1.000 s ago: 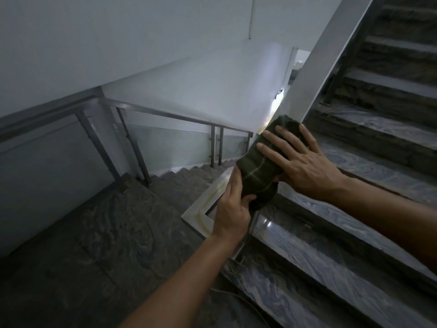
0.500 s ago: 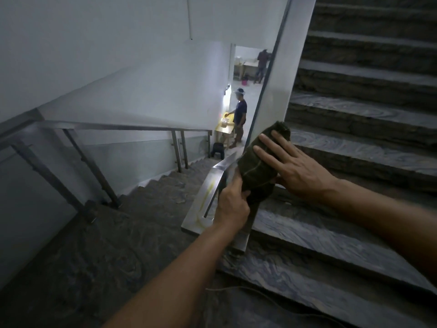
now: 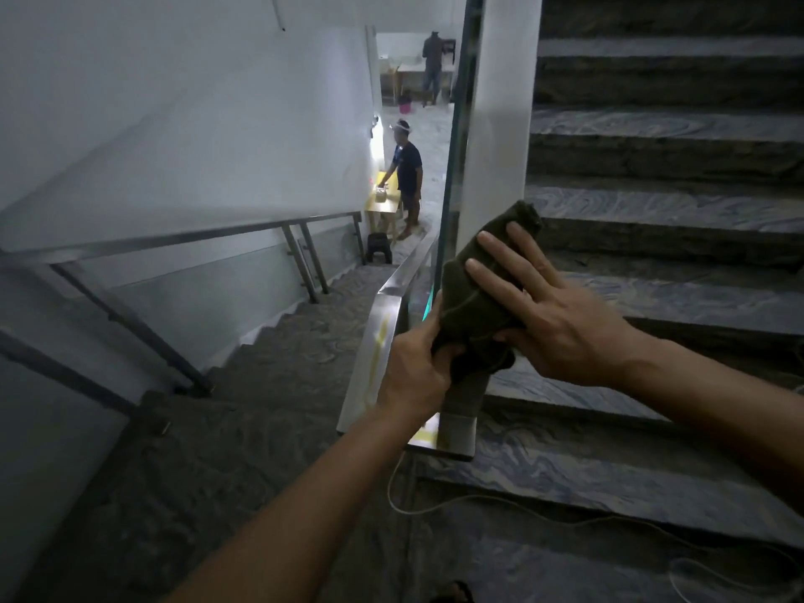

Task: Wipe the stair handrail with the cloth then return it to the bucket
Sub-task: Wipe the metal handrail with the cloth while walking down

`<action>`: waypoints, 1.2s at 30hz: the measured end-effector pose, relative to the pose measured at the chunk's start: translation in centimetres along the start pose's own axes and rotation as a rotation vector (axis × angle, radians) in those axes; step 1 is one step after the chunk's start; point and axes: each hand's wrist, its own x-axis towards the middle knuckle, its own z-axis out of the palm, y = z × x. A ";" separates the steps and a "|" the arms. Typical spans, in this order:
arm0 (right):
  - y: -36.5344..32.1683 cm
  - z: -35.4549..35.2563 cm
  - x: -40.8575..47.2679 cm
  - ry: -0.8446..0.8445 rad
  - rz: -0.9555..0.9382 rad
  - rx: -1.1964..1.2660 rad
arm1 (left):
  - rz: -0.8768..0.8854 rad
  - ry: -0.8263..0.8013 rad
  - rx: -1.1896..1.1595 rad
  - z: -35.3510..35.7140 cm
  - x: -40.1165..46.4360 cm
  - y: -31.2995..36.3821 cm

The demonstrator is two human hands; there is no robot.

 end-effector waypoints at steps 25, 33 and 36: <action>-6.1 5.6 -1.5 0.413 0.362 0.025 | 0.689 0.022 -0.055 2.0 0.4 -9.1; -10.5 10.0 -0.6 0.665 0.573 -0.077 | 0.668 -0.237 0.005 -0.7 -0.2 -10.3; -12.0 13.6 -1.2 0.651 0.710 -0.026 | 0.642 -0.424 0.178 -1.9 -0.8 -11.6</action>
